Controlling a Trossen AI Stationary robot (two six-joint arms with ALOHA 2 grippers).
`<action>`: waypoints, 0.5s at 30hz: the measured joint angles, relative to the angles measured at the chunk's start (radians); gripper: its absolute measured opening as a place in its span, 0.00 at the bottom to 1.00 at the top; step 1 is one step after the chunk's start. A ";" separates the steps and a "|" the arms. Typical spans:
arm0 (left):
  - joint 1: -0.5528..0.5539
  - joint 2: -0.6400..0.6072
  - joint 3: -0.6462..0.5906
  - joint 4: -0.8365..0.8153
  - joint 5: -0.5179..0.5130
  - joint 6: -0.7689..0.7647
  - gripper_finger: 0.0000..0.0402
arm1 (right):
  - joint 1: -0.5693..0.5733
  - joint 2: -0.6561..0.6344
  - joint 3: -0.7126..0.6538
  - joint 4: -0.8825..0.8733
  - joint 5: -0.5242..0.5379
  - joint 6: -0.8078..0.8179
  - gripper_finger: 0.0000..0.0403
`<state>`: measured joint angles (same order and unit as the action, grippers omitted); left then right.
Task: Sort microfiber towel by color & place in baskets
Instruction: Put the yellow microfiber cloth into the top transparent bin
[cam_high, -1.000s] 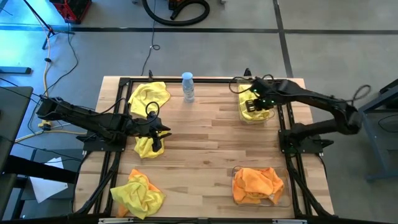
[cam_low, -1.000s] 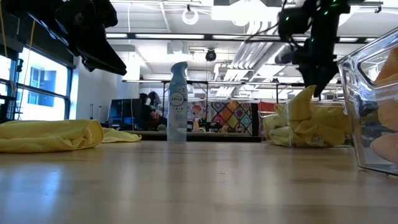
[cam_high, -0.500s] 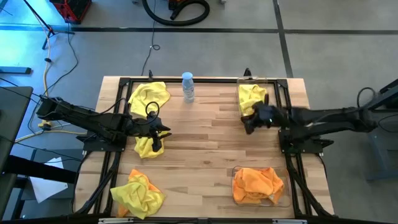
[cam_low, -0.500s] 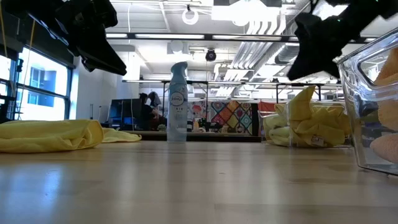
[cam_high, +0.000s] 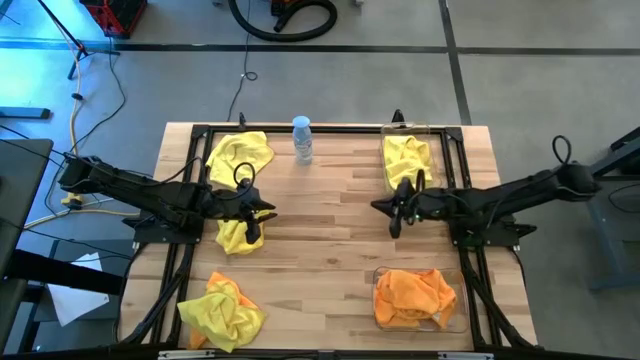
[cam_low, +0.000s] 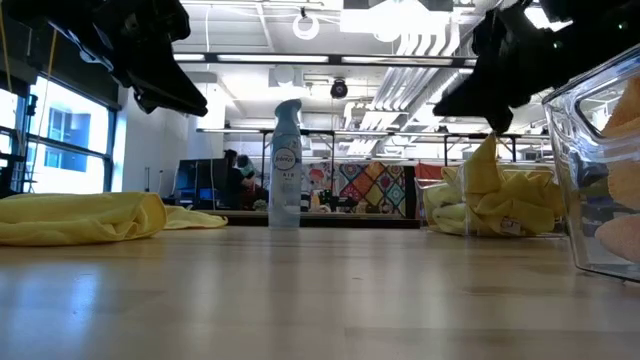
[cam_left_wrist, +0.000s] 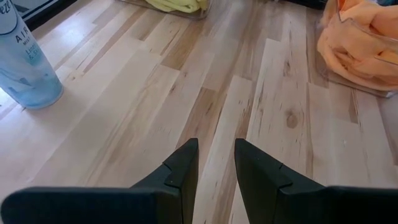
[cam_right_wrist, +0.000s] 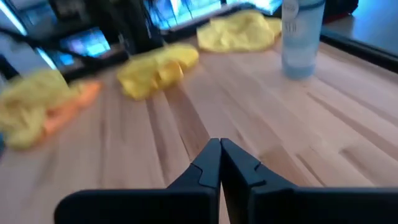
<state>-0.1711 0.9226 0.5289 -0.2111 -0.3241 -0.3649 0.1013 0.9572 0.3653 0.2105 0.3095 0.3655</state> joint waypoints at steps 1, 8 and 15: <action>0.000 0.000 0.000 -0.001 0.000 0.000 0.22 | 0.000 0.007 0.000 -0.021 0.001 -0.006 0.00; 0.000 0.000 0.000 -0.002 -0.002 -0.001 0.22 | 0.000 0.058 0.000 -0.072 0.002 0.000 0.01; -0.027 0.016 0.067 -0.142 -0.033 -0.116 0.22 | 0.000 0.073 0.000 -0.072 0.002 -0.002 0.00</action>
<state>-0.1985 0.9384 0.5964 -0.3535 -0.3572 -0.4804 0.1009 1.0298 0.3653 0.1383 0.3119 0.3637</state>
